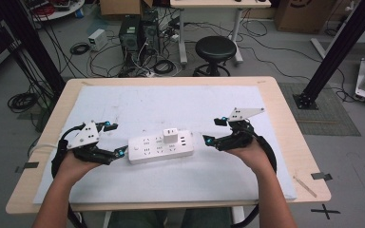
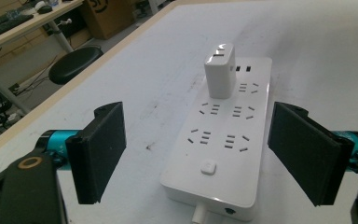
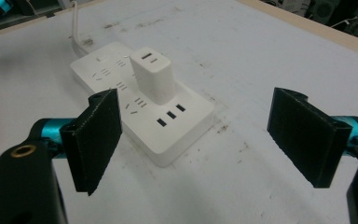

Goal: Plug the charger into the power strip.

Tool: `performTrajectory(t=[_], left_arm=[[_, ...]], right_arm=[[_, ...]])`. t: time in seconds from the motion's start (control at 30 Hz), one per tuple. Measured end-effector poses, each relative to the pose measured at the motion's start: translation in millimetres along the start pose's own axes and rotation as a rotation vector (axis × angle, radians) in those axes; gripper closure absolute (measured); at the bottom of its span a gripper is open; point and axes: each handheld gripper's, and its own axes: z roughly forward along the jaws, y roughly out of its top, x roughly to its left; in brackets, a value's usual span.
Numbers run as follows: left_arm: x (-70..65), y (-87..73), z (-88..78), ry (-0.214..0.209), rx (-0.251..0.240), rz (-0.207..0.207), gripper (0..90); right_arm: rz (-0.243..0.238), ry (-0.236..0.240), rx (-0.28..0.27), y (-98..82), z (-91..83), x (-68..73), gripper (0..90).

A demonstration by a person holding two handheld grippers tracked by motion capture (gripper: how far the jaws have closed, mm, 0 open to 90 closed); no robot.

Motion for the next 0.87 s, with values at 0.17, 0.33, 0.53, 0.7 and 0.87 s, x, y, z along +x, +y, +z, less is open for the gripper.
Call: performTrajectory(t=[0.17,0.33,0.53,0.7,0.87], left_arm=[[-0.7,0.9,0.8,0.004,0.009,-0.005,19.2],[-0.6,2.2,1.8,0.003,0.011,-0.005,19.2],[0.2,1.6,3.4,0.003,0.018,-0.011,19.2],[2.9,0.1,4.3,0.011,0.027,-0.016,19.2],[4.6,-2.8,5.6,0.018,0.03,-0.029,19.2]], right_arm=[[0.009,-0.016,-0.009,-6.2,-2.7,-2.3,18.1],[0.009,-0.009,-0.003,-6.6,-2.5,-3.5,18.1],[0.004,-0.016,0.006,-6.0,-0.4,-4.6,18.1],[0.009,-0.014,0.006,-6.6,1.0,-6.2,18.1],[0.012,-0.024,0.006,-6.6,1.1,-5.3,18.1]])
